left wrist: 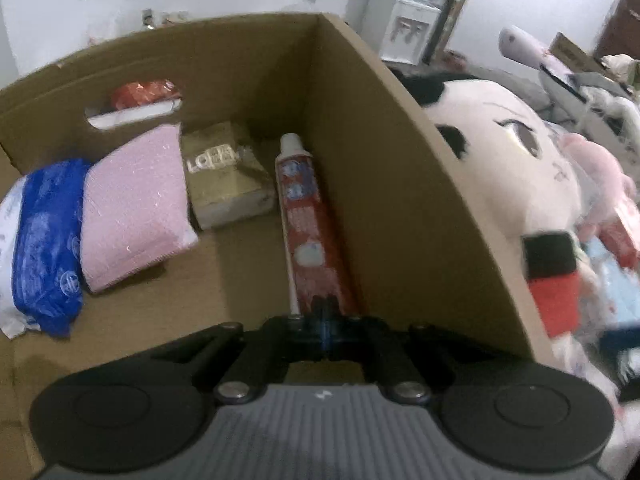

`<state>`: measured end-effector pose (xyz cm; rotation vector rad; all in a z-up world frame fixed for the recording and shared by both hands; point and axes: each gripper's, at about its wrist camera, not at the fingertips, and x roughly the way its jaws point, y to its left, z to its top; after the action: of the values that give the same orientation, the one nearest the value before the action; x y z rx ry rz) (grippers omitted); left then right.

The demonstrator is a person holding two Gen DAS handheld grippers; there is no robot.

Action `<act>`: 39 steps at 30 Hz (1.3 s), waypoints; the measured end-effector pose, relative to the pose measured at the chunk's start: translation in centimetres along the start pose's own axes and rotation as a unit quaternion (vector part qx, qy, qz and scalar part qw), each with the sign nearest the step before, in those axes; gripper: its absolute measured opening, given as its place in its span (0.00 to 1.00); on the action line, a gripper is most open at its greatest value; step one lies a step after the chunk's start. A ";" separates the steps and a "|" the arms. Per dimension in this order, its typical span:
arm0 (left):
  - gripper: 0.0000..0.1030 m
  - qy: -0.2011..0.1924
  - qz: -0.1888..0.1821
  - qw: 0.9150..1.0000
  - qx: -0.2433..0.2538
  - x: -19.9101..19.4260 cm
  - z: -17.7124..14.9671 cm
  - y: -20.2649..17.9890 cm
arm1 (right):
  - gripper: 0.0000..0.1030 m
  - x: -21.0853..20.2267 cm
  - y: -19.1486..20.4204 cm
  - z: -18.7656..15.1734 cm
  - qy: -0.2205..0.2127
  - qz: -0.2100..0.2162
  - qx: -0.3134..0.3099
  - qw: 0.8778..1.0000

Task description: Organize soft objects

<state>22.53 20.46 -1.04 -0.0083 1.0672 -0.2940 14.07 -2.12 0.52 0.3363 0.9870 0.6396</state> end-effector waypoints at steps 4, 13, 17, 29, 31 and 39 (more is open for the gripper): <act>0.01 -0.023 0.021 0.999 -0.043 0.3 1.3 1.2 | 0.43 -0.1 0.4 -0.1 0.000 -0.006 -0.009 1.000; 0.07 -0.035 0.043 0.997 -0.051 0.6 2.9 1.2 | 0.43 -0.6 0.5 -0.1 -0.004 -0.004 -0.006 1.000; 0.06 -0.078 0.069 0.994 -0.016 -4.1 2.9 1.6 | 0.43 -0.7 0.2 -0.3 -0.011 0.006 0.000 1.000; 0.01 -0.037 0.159 0.986 0.021 0.9 5.9 4.5 | 0.43 -0.1 -0.6 -1.6 0.002 0.027 0.020 0.999; 0.05 -0.039 0.139 0.990 -0.009 0.8 6.1 5.5 | 0.43 -0.2 -0.6 -1.7 0.002 0.030 0.020 0.999; 0.22 -0.088 0.154 0.984 -0.027 -5.2 5.4 5.4 | 0.43 -1.8 -0.9 -1.9 -0.016 0.046 0.028 0.998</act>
<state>26.11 26.19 5.20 0.0813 0.8847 0.0157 12.05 -4.04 0.25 0.4426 0.9638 0.6885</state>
